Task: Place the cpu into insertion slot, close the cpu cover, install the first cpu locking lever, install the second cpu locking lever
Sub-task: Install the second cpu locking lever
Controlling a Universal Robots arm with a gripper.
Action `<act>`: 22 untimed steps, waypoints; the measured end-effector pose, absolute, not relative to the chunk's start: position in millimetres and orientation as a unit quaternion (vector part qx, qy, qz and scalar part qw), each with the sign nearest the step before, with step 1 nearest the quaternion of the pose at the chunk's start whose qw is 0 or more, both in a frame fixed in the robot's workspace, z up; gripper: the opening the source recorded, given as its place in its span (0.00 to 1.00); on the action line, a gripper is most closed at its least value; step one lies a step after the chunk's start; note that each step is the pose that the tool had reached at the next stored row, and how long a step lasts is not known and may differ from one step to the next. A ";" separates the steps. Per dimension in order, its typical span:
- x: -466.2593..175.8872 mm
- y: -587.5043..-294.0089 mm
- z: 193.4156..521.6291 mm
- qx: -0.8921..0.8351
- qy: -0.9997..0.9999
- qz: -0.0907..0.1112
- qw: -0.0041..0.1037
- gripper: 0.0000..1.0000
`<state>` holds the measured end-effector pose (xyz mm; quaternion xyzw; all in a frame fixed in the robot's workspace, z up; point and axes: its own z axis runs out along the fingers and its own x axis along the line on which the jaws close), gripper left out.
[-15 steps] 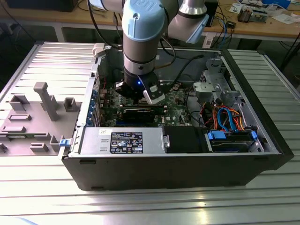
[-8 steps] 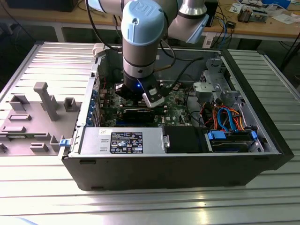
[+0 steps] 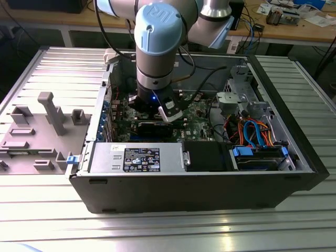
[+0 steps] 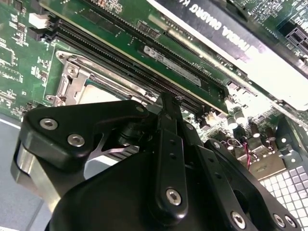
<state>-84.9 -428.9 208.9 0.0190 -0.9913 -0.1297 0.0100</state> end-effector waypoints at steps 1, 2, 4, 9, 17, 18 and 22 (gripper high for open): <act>-85.5 -428.9 207.9 0.019 -0.991 -0.131 0.010 0.11; -85.8 -428.9 207.3 0.019 -0.991 -0.132 0.010 0.11; -86.0 -428.8 205.9 0.019 -0.991 -0.135 0.010 0.11; -86.3 -428.8 202.1 0.019 -0.988 -0.150 0.010 0.11; -87.9 -427.4 197.2 0.019 -0.988 -0.156 0.009 0.11; -88.3 -426.9 196.7 0.019 -0.987 -0.157 0.009 0.11; -89.5 -424.9 196.2 0.018 -0.987 -0.158 0.009 0.11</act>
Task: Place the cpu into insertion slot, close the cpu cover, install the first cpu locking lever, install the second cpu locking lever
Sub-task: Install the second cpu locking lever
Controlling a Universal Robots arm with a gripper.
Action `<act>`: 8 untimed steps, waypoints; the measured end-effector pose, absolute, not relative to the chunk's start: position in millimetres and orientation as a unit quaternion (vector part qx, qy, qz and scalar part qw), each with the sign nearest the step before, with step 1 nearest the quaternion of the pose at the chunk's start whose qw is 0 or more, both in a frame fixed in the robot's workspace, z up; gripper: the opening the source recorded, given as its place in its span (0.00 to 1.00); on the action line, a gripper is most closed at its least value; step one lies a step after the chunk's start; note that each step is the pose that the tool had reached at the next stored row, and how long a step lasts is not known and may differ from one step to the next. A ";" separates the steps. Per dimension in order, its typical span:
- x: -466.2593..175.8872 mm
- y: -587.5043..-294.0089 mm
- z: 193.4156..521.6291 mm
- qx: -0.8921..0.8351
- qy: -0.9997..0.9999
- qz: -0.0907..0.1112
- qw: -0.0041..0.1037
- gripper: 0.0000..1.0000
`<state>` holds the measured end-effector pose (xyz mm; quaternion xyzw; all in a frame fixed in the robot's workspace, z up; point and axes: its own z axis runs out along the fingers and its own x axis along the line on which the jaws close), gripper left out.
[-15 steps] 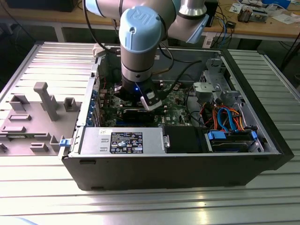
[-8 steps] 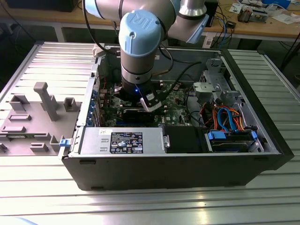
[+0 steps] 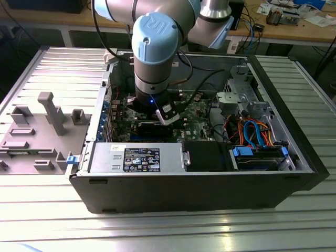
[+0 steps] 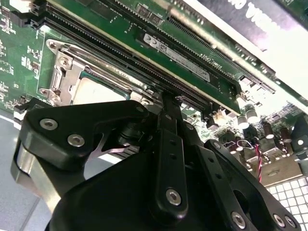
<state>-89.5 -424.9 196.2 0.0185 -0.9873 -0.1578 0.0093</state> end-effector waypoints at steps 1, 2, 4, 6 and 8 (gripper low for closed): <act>-90.0 -424.1 196.1 0.018 -0.987 -0.158 0.009 0.11; -90.5 -423.4 196.0 0.018 -0.987 -0.158 0.009 0.11; -91.3 -422.4 195.8 0.018 -0.987 -0.158 0.009 0.11; -92.0 -421.9 195.7 0.018 -0.987 -0.159 0.009 0.11; -92.6 -421.6 195.7 0.018 -0.987 -0.160 0.009 0.11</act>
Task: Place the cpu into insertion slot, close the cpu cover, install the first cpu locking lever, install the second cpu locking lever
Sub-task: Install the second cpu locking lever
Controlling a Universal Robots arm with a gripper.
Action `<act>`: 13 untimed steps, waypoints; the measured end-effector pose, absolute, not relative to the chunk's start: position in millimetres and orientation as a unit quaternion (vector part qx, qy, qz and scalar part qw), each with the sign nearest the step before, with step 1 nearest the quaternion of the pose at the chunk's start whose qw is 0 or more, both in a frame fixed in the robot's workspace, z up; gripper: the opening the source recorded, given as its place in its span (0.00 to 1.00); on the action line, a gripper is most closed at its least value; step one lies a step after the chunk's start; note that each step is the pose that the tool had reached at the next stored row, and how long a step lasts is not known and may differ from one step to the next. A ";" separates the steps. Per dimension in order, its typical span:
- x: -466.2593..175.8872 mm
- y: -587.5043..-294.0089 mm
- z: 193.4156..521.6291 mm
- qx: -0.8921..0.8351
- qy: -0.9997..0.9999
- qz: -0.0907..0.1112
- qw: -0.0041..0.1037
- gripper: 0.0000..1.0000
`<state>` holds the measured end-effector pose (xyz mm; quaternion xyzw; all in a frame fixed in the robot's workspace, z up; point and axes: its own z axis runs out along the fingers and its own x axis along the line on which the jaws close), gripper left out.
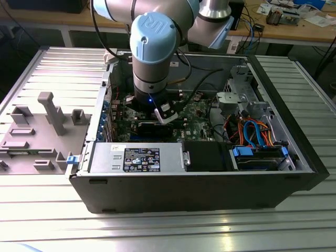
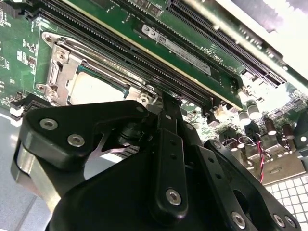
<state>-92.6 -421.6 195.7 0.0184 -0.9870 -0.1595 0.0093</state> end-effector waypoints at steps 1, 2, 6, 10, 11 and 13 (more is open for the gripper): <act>-93.0 -421.4 195.5 0.018 -0.987 -0.160 0.009 0.11; -93.3 -421.2 195.5 0.018 -0.987 -0.161 0.009 0.11; -94.4 -420.9 194.8 0.019 -0.986 -0.163 0.009 0.11; -94.5 -420.8 194.1 0.018 -0.986 -0.163 0.009 0.11; -94.5 -420.7 194.5 0.018 -0.986 -0.163 0.009 0.11; -94.5 -420.7 197.7 0.018 -0.986 -0.163 0.009 0.11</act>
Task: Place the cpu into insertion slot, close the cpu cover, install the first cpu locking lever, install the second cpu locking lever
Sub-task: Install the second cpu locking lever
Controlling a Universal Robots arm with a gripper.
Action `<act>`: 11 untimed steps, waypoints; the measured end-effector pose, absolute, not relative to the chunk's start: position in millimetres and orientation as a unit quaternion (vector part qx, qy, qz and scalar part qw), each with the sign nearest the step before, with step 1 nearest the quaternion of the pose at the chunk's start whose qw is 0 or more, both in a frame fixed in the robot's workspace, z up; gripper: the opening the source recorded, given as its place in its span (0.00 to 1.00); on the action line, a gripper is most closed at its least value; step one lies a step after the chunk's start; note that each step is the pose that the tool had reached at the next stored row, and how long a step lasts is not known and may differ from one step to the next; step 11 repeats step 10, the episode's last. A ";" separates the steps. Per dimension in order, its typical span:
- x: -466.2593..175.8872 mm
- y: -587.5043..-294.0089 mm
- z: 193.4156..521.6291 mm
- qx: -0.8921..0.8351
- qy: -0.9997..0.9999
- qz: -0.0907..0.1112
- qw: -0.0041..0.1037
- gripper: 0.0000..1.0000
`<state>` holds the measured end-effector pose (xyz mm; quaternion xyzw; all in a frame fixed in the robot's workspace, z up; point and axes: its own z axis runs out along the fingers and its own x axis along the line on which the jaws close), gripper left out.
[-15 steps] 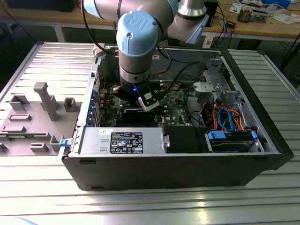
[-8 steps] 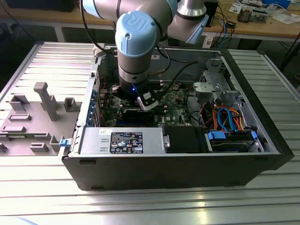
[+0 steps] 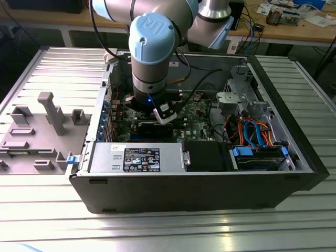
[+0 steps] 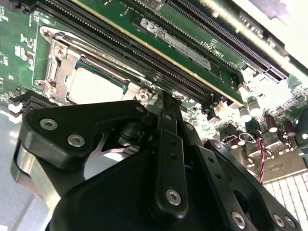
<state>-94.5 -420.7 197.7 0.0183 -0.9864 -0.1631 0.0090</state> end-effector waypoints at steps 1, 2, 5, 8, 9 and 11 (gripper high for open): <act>-94.6 -420.8 201.0 0.018 -0.986 -0.163 0.009 0.11; -94.5 -420.8 202.9 0.018 -0.986 -0.163 0.009 0.11; -94.5 -420.8 207.1 0.017 -0.986 -0.163 0.009 0.11; -94.6 -420.8 207.0 0.001 -0.987 -0.163 0.006 0.11; -94.5 -420.8 206.9 -0.013 -0.987 -0.163 0.004 0.11; -94.5 -420.8 206.9 -0.014 -0.986 -0.163 0.004 0.11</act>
